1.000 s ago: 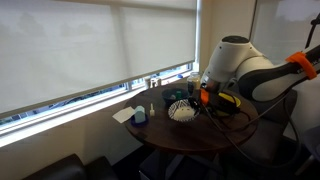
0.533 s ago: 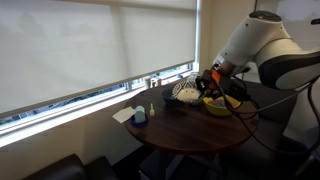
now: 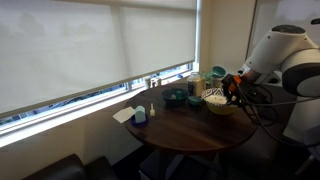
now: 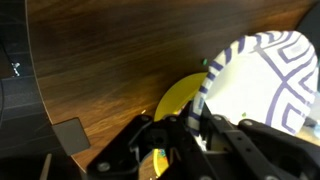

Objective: Put the white plate in the yellow bowl

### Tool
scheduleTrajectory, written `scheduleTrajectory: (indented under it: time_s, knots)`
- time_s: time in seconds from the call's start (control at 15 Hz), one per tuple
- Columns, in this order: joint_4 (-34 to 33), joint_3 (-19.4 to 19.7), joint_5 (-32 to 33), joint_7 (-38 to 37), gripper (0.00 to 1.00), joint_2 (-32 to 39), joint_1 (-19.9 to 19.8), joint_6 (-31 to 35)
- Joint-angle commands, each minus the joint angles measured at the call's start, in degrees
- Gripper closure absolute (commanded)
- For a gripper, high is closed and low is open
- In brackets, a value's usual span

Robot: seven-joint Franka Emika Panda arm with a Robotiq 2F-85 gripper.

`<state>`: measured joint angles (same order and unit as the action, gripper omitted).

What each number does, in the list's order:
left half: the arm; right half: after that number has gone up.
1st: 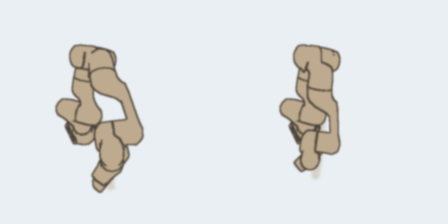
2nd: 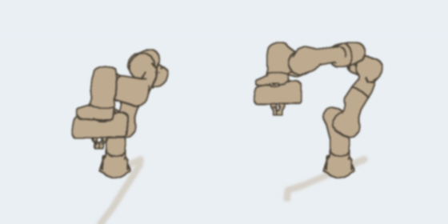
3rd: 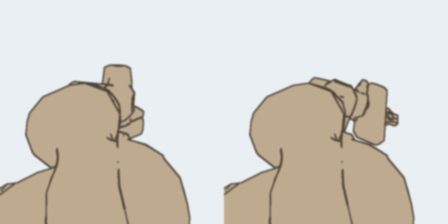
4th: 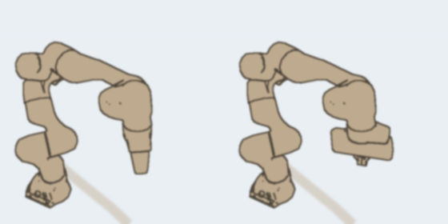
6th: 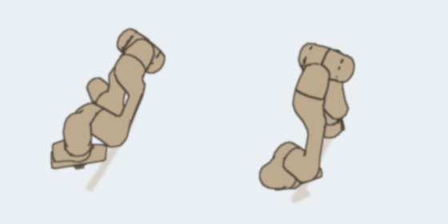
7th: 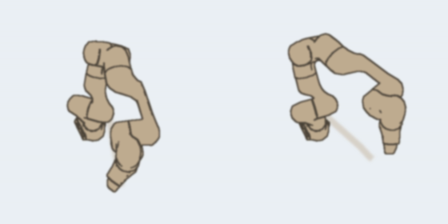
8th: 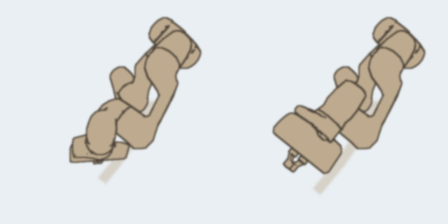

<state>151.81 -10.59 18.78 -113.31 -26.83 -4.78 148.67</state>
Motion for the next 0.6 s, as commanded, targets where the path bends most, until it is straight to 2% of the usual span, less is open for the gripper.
scheduleTrajectory:
  time_s: [0.0,0.07,0.13,0.27,0.33,0.53]
  knots:
    - [4.44,-0.91,-0.67,-4.97,0.99,-6.52,-5.14,0.68]
    - [4.87,-0.47,-1.10,-4.71,0.99,-7.00,-5.78,0.98]
    - [2.57,-0.98,-1.08,-2.08,0.94,-4.10,-5.03,0.05]
    - [3.50,-0.90,-1.07,-2.41,0.94,-5.42,-6.37,0.05]
    - [3.74,-0.92,-1.09,-2.54,0.99,-5.71,-6.47,0.05]
    - [3.84,0.60,-1.46,-1.20,0.99,-4.75,-6.48,5.17]
